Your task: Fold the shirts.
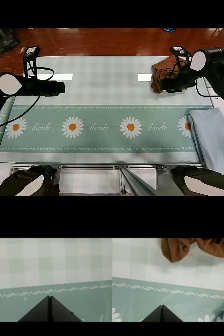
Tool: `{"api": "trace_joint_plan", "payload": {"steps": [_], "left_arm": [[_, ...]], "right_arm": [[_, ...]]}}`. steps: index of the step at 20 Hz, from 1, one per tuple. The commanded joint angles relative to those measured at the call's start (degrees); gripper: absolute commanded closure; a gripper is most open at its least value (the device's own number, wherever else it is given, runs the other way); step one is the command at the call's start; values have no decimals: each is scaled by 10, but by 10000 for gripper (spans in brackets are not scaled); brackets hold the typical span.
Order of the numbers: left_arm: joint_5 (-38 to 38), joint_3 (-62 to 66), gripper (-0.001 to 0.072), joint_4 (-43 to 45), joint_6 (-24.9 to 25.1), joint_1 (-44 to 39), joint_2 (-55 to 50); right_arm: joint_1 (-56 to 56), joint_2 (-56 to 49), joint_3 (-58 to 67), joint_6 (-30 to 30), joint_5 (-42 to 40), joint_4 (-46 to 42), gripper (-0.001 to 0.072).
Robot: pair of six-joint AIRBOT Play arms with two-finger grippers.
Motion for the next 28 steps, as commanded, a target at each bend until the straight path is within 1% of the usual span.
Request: {"api": "trace_joint_plan", "payload": {"steps": [1,11,14,15,17,18,19,20,21,22,23,24,25,28], "left_arm": [[0,0,690,0,0,0,0],[0,0,690,0,0,0,0],[11,0,689,0,0,0,0],[37,0,689,0,0,0,0],[93,0,684,3,0,0,-3],[136,0,628,16,0,0,-8],[176,0,519,23,0,1,-13],[193,0,343,24,0,1,-17],[216,0,202,24,-2,3,-23],[234,0,202,24,-2,8,-28],[244,0,202,24,-2,12,-33],[245,0,202,24,-2,17,-36],[244,0,202,24,-2,19,-37],[244,0,202,24,-2,21,-38]], "right_arm": [[1,0,1,0,0,0,686],[1,0,1,0,-2,0,686],[1,0,1,0,-64,0,686],[1,0,1,0,-84,0,686],[0,-2,1,0,-184,-20,676],[0,-3,1,7,-238,-54,535],[0,-7,1,25,-301,-107,303],[-2,-14,1,62,-356,-169,296],[-10,-27,1,127,-403,-233,296],[-27,-48,6,188,-428,-269,296],[-45,-77,20,223,-429,-267,296],[-66,-110,37,231,-424,-245,296],[-85,-147,57,225,-414,-207,296],[-120,-252,126,139,-361,-84,297]]}}
